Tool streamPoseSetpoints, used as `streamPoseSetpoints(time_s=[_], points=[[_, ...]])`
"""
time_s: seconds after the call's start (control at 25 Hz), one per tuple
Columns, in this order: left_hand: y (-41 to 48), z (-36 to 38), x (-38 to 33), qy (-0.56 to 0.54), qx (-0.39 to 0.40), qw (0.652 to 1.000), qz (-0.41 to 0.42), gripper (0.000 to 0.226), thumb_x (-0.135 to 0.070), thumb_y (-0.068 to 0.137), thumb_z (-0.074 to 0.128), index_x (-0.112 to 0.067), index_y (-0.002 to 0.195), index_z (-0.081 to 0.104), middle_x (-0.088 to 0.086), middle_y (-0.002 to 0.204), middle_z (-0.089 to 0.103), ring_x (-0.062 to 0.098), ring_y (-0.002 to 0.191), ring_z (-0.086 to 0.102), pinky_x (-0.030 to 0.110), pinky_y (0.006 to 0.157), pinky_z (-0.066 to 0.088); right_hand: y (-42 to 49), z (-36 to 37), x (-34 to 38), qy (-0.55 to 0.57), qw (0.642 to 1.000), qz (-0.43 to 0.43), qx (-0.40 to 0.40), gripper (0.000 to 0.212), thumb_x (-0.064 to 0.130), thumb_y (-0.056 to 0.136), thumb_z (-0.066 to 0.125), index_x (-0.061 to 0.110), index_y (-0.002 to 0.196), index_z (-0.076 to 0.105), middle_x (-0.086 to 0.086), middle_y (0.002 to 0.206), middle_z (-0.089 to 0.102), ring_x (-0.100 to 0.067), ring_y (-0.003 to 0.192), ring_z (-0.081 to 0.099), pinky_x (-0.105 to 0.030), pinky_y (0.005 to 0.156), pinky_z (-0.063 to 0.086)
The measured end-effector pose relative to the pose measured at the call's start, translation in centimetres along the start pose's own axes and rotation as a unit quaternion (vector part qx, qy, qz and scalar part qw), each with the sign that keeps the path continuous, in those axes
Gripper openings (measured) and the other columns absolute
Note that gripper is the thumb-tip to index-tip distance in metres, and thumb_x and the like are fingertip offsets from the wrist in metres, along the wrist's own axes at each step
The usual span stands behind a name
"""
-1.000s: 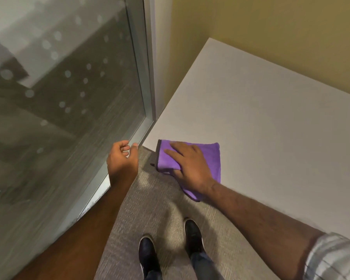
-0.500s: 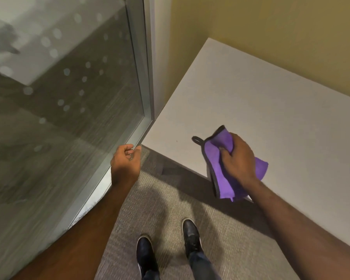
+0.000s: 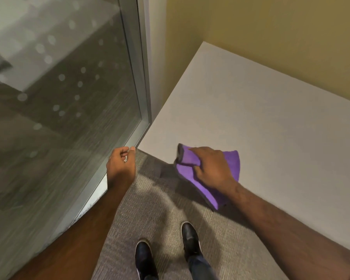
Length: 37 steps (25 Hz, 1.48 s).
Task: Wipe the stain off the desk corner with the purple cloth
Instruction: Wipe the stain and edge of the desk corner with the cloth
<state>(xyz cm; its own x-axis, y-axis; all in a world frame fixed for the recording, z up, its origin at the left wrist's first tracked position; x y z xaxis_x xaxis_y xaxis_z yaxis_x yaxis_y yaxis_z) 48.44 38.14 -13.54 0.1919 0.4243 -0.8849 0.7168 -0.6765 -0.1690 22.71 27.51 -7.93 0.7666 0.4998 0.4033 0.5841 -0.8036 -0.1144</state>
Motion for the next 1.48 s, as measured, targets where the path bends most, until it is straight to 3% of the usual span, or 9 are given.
streamPoseSetpoints(time_s=[0.24, 0.44, 0.64, 0.84, 0.96, 1.12, 1.32, 1.4, 1.48], points=[[0.1, -1.3, 0.8, 0.008, -0.005, 1.000, -0.013, 0.021, -0.045, 0.092, 0.056, -0.025, 0.100, 0.060, -0.003, 0.090, 0.062, 0.018, 0.086, 0.059, 0.024, 0.064, 0.042, 3.6, 0.6, 0.2, 0.008, 0.980, 0.180, -0.087, 0.043, 0.035, 0.091, 0.055, 0.021, 0.132, 0.053, -0.002, 0.119, 0.066, -0.026, 0.110, 0.060, -0.049, 0.101, 0.041], [0.6, -1.6, 1.2, 0.005, -0.014, 1.000, -0.026, 0.021, -0.048, 0.089, 0.057, -0.028, 0.097, 0.060, -0.001, 0.094, 0.066, 0.018, 0.088, 0.060, 0.025, 0.067, 0.041, 4.9, 3.6, 8.6, 0.027, 1.000, 0.008, -0.011, 0.046, 0.051, 0.091, 0.051, 0.027, 0.130, 0.055, 0.004, 0.118, 0.066, -0.019, 0.111, 0.057, -0.045, 0.100, 0.038], [0.9, -1.1, 0.3, 0.015, 0.005, 1.000, -0.011, 0.022, -0.050, 0.090, 0.054, -0.030, 0.096, 0.057, -0.007, 0.085, 0.060, 0.013, 0.079, 0.057, 0.024, 0.063, 0.043, -2.2, 2.2, 6.1, 0.035, 0.995, -0.084, 0.042, 0.030, 0.045, 0.087, 0.061, 0.036, 0.115, 0.059, 0.014, 0.111, 0.068, -0.012, 0.104, 0.060, -0.039, 0.086, 0.045], [0.5, 0.0, -0.8, 0.024, 0.015, 1.000, -0.006, 0.019, -0.048, 0.093, 0.054, -0.030, 0.098, 0.057, -0.004, 0.092, 0.062, 0.015, 0.084, 0.058, 0.020, 0.063, 0.038, -4.1, -3.6, -3.2, 0.065, 0.976, 0.138, -0.156, 0.030, 0.037, 0.093, 0.056, 0.028, 0.122, 0.056, 0.000, 0.107, 0.073, -0.026, 0.094, 0.067, -0.043, 0.083, 0.053], [-0.1, 0.6, -1.0, 0.018, 0.035, 0.999, 0.001, 0.022, -0.047, 0.093, 0.053, -0.027, 0.102, 0.057, 0.001, 0.098, 0.063, 0.018, 0.089, 0.058, 0.024, 0.066, 0.042, -0.9, -3.1, -4.2, 0.075, 0.970, 0.212, -0.095, 0.035, 0.036, 0.094, 0.057, 0.018, 0.125, 0.054, -0.008, 0.110, 0.070, -0.035, 0.099, 0.064, -0.044, 0.087, 0.048], [-0.3, 0.7, -0.7, 0.031, 0.040, 0.999, 0.008, 0.028, -0.049, 0.093, 0.052, -0.025, 0.105, 0.057, 0.004, 0.101, 0.065, 0.018, 0.089, 0.059, 0.028, 0.068, 0.045, 0.8, -1.0, -1.0, -0.010, 0.987, 0.157, -0.019, 0.037, 0.026, 0.092, 0.054, 0.018, 0.127, 0.054, -0.010, 0.109, 0.067, -0.035, 0.101, 0.059, -0.045, 0.090, 0.044], [-1.1, 1.3, -1.2, 0.042, 0.034, 0.999, 0.007, 0.029, -0.048, 0.094, 0.052, -0.022, 0.106, 0.057, 0.004, 0.102, 0.067, 0.017, 0.090, 0.060, 0.018, 0.062, 0.040, -2.0, -1.0, 1.2, 0.020, 0.993, -0.041, 0.110, 0.036, 0.023, 0.085, 0.054, 0.026, 0.121, 0.060, 0.002, 0.104, 0.069, -0.023, 0.098, 0.059, -0.042, 0.088, 0.045], [-1.2, 1.5, -1.5, 0.047, 0.044, 0.998, 0.018, 0.033, -0.049, 0.094, 0.052, -0.020, 0.109, 0.059, 0.003, 0.103, 0.067, 0.019, 0.093, 0.062, 0.019, 0.065, 0.040, -2.8, -2.2, -0.1, 0.025, 0.997, -0.033, 0.066, 0.040, 0.025, 0.082, 0.051, 0.026, 0.120, 0.061, 0.003, 0.103, 0.071, -0.023, 0.098, 0.062, -0.043, 0.088, 0.046], [-1.2, 1.5, -1.8, 0.047, 0.045, 0.998, 0.024, 0.037, -0.049, 0.094, 0.052, -0.019, 0.112, 0.059, 0.004, 0.105, 0.067, 0.019, 0.096, 0.062, 0.019, 0.068, 0.042, -2.3, -3.7, -2.7, 0.025, 0.998, 0.056, -0.034, 0.041, 0.025, 0.085, 0.053, 0.024, 0.126, 0.059, -0.001, 0.109, 0.072, -0.028, 0.101, 0.064, -0.046, 0.091, 0.047]])
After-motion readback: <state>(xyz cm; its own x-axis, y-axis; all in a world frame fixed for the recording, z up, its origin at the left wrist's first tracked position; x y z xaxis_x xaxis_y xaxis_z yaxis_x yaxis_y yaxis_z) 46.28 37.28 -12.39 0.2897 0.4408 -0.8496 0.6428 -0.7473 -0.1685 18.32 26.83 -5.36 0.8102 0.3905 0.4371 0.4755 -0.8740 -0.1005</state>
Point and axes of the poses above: each hand's wrist, its own y-axis towards the middle knuckle, its own z-axis out of the palm, x = y × z, the point moved 4 cm from there along y, towards the middle knuckle
